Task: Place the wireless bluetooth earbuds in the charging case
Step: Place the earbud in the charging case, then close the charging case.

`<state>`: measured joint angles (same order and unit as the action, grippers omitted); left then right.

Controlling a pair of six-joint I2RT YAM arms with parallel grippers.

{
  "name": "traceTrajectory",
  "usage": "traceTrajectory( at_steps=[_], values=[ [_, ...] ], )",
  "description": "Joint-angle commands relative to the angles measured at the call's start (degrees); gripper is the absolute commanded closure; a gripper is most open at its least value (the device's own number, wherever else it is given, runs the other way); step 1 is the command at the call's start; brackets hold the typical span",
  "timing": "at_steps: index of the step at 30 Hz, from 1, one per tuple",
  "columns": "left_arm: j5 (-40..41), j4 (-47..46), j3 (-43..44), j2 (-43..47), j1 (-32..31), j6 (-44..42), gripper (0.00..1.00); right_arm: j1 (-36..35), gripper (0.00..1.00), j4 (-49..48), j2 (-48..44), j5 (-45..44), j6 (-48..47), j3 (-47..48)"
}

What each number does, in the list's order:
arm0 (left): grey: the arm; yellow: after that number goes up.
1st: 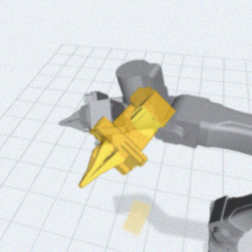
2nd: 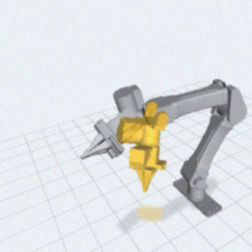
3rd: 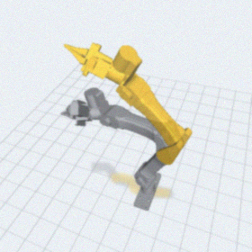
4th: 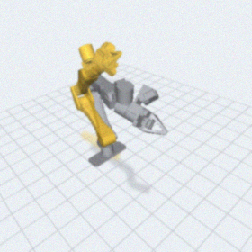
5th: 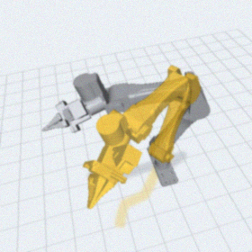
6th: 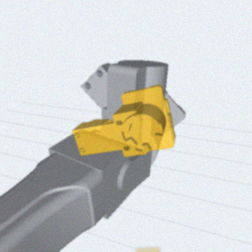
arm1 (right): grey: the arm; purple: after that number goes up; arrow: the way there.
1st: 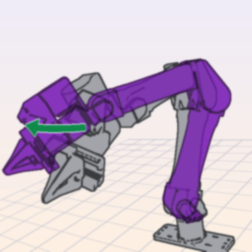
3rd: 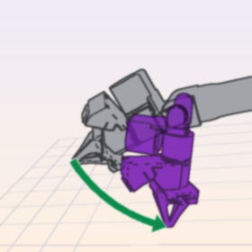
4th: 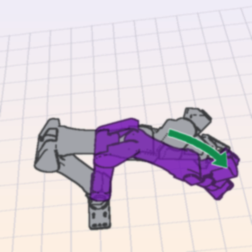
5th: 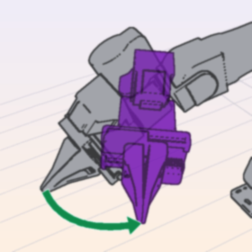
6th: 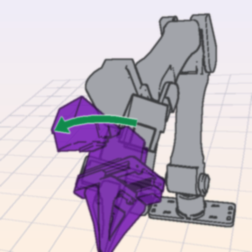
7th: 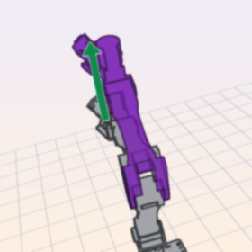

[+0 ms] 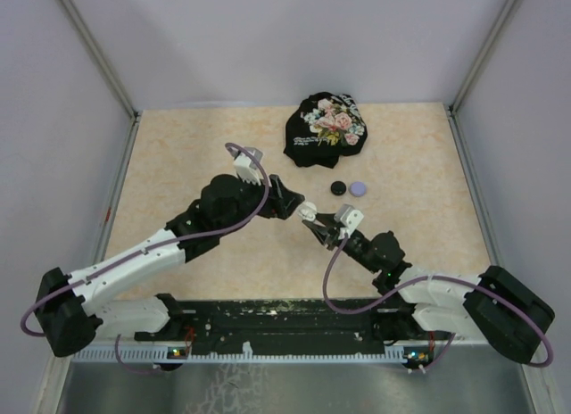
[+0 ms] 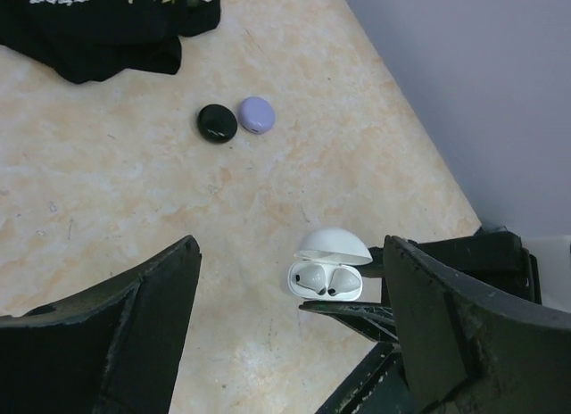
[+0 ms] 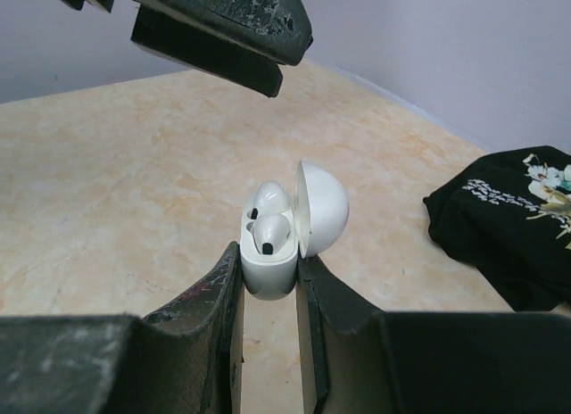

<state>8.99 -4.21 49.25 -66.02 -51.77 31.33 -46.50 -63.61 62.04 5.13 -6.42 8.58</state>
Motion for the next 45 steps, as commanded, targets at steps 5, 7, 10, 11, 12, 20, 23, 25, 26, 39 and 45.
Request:
traceTrajectory(
  at_steps=[5, 7, 10, 11, 12, 20, 23, 25, 26, 39, 45],
  values=[
    [-24.5, 0.5, 1.7, 0.3, 5.3, -5.1, 0.06, -0.5, 1.00, -2.2, -1.7, 6.5, 1.1, 1.5],
    [-27.4, -0.1, 1.8, -0.9, 5.6, -5.5, 0.05, -0.5, 1.00, -2.2, -1.9, 8.4, 1.4, 1.7],
    [-31.4, -1.3, 2.0, -3.1, 6.2, -5.7, 0.05, -0.5, 1.00, -2.2, -2.3, 10.2, 1.9, 1.9],
    [-32.2, -1.4, 2.2, -3.9, 6.4, -5.6, 0.05, -0.5, 1.00, -2.3, -2.4, 10.7, 2.1, 1.8],
    [-33.0, -1.7, 2.3, -4.5, 6.5, -5.7, 0.05, -0.5, 1.00, -2.4, -2.5, 10.9, 2.2, 1.8],
    [-42.4, -8.2, 1.1, -6.5, 7.4, -3.7, 0.09, -0.6, 1.00, -2.2, -2.7, 11.5, 2.7, 2.0],
    [-44.1, -9.9, 0.0, -5.6, 8.1, -3.0, 0.09, -0.5, 1.00, -2.1, -2.5, 11.6, 2.9, 2.1],
    [-46.1, -12.5, -1.2, -4.4, 8.8, -1.9, 0.11, -0.5, 1.00, -1.8, -2.3, 11.7, 2.9, 2.2],
    [-47.3, -13.6, -1.7, -3.9, 9.2, -1.3, 0.12, -0.5, 1.00, -1.7, -2.1, 11.7, 3.0, 2.3],
    [-46.2, -6.3, -1.4, 0.2, 12.2, -3.7, 0.11, -0.3, 1.00, 0.4, -0.9, 9.8, 3.7, 3.3],
    [-22.9, 12.7, 2.7, 7.1, 12.9, -11.2, 0.08, 0.6, 1.00, 8.6, 0.1, 6.1, 8.0, 7.0]
  ],
)
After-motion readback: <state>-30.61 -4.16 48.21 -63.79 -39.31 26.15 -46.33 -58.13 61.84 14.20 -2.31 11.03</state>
